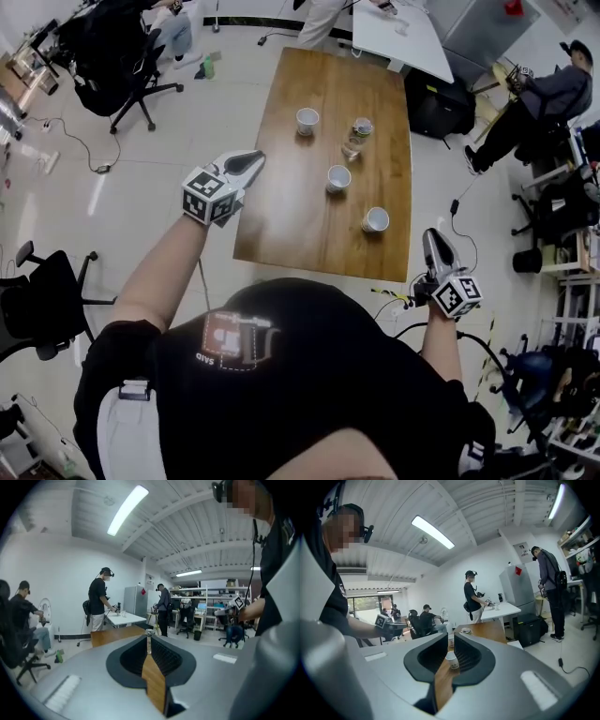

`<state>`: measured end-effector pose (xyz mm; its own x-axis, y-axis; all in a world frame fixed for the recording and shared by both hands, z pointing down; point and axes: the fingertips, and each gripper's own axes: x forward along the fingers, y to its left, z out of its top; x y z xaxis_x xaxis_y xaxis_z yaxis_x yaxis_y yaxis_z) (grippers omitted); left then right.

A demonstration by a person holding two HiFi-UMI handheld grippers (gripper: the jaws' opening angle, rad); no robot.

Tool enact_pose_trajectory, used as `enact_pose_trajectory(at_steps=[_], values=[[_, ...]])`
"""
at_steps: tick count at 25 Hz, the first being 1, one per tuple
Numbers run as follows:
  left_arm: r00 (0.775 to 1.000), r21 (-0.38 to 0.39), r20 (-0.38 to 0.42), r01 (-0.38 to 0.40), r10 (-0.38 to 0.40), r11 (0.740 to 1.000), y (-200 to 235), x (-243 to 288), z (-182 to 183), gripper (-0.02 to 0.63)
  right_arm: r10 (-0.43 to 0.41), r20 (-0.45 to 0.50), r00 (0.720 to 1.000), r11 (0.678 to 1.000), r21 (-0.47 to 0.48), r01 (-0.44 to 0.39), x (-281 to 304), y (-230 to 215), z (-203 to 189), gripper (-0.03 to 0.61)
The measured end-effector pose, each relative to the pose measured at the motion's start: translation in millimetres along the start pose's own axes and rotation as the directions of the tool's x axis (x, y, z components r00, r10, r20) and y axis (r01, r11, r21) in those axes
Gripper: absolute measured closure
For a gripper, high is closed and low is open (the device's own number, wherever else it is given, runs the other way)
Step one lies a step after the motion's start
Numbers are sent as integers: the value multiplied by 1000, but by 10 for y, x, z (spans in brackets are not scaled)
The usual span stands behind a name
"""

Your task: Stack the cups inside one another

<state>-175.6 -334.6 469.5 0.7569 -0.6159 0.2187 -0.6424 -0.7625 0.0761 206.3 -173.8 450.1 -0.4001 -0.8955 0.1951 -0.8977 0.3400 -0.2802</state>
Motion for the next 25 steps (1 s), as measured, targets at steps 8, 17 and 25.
enact_pose_trajectory(at_steps=[8, 17, 25], values=[[925, 314, -377, 90, 37, 945, 303, 1352, -288, 530, -95, -39, 995, 995, 25, 96, -474, -938, -52, 522], [671, 499, -723, 339, 167, 797, 932, 2378, -1224, 459, -273, -76, 959, 956, 89, 279, -1253, -1464, -138, 517], [543, 508, -808, 449, 227, 735, 1139, 2666, -1759, 459, -344, -122, 931, 927, 117, 358, -1555, -1424, -374, 517]])
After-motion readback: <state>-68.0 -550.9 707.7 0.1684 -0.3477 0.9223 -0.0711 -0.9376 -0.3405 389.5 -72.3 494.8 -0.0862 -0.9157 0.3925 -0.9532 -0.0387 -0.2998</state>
